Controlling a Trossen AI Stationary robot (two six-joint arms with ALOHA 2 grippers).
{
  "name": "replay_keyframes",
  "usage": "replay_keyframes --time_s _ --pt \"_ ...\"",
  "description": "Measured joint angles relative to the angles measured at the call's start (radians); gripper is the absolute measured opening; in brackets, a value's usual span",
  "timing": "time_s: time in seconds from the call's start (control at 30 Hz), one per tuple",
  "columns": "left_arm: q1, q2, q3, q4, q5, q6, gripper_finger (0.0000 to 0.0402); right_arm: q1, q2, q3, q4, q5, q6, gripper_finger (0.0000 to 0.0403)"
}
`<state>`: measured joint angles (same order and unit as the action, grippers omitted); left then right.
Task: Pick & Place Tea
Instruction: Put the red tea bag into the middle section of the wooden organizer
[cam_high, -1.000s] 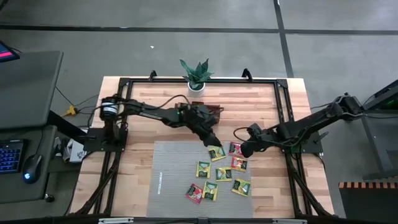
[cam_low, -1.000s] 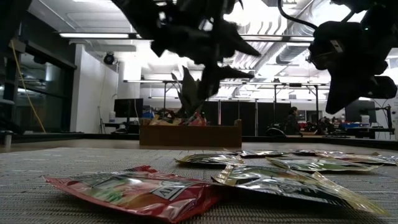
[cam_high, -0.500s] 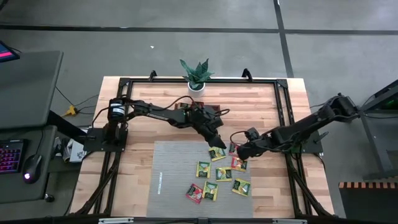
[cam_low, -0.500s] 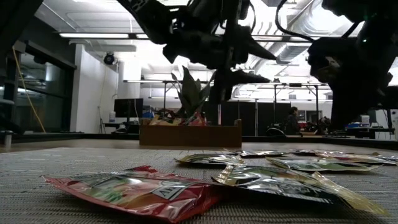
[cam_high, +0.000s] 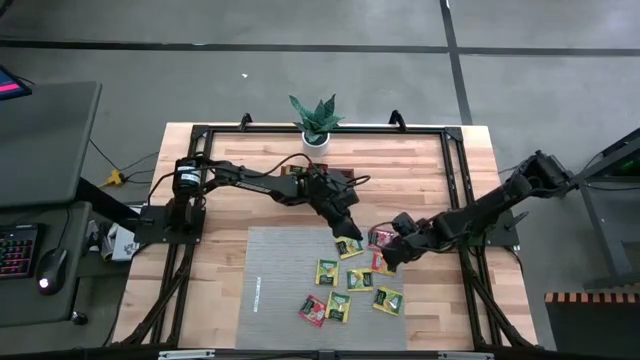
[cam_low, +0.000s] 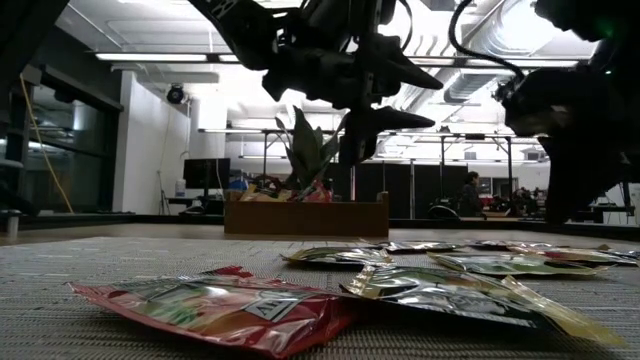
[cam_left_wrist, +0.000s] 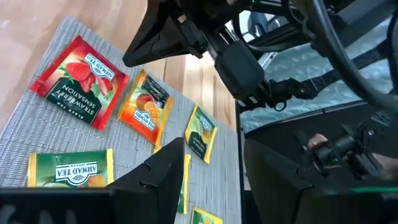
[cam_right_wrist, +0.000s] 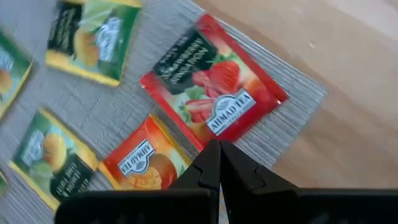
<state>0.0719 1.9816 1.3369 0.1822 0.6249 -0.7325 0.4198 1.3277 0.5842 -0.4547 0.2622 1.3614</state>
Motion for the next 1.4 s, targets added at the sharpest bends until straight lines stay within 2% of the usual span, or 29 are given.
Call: replay_keyframes --time_s 0.4,0.53,0.6,0.73,1.13,1.4 --pt "0.0 0.0 0.0 0.001 0.054 0.021 0.0165 0.028 0.001 0.0 0.027 0.189 -0.338 0.0" --pt "0.0 0.0 0.0 0.002 0.09 0.022 0.0165 0.028 0.001 -0.059 0.186 0.175 -0.421 0.0" --pt "0.0 0.0 0.0 0.002 0.094 0.021 0.0165 0.028 0.001 -0.096 0.243 0.171 -0.416 0.0" --pt "0.0 0.0 0.0 0.002 0.082 0.021 0.0165 0.033 0.001 -0.118 0.247 0.217 -0.378 0.0" --pt "0.0 0.0 -0.001 0.002 0.072 0.018 0.0165 0.045 0.001 -0.143 0.257 0.149 -0.393 0.0" --pt "0.0 0.0 -0.001 0.002 0.065 0.017 0.0165 0.045 0.014 -0.142 0.214 0.114 -0.341 0.0"
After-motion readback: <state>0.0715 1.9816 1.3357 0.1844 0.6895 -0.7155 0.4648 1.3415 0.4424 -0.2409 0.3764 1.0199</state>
